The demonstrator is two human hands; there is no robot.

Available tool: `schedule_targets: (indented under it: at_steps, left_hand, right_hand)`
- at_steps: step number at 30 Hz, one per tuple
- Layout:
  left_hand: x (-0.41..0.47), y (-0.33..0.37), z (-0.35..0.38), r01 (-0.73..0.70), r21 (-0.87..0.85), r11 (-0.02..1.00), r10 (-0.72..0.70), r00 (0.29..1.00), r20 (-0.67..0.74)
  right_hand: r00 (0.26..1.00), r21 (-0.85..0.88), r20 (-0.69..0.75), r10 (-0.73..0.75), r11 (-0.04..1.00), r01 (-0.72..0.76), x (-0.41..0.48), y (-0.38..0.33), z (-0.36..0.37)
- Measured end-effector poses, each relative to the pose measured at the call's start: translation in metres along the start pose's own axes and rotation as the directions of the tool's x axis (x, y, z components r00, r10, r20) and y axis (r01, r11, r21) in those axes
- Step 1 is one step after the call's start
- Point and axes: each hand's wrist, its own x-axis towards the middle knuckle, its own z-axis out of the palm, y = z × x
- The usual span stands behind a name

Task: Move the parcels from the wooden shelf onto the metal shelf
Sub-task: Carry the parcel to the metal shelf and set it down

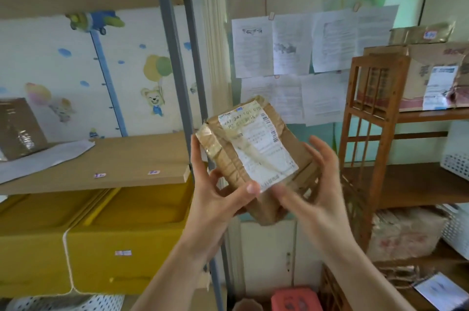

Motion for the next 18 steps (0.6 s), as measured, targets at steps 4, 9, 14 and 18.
schedule_targets:
  at_steps: [4, 9, 14, 18]
  left_hand:
    - [0.002, 0.023, -0.054, -0.045, -0.052, 0.998, 0.040, 0.995, -0.094]
    - [0.001, 0.039, -0.092, 0.000, 0.124, 0.992, 0.030, 0.969, -0.245]
    - [-0.003, 0.061, -0.129, 0.023, 0.465, 0.885, 0.191, 0.893, -0.407]
    - [-0.012, 0.080, -0.160, 0.020, 0.618, 0.786, 0.285, 0.875, -0.392]
  right_hand:
    - [0.953, 0.242, -0.194, 0.233, 0.953, -0.184, 0.022, -0.006, 0.027]
    - [0.961, 0.214, -0.119, 0.249, 0.952, -0.220, 0.035, -0.006, 0.068]
    - [0.952, 0.138, 0.257, 0.164, 0.969, -0.205, 0.038, 0.009, 0.104]
    - [0.938, 0.100, 0.310, 0.158, 0.975, -0.197, 0.050, 0.017, 0.143]
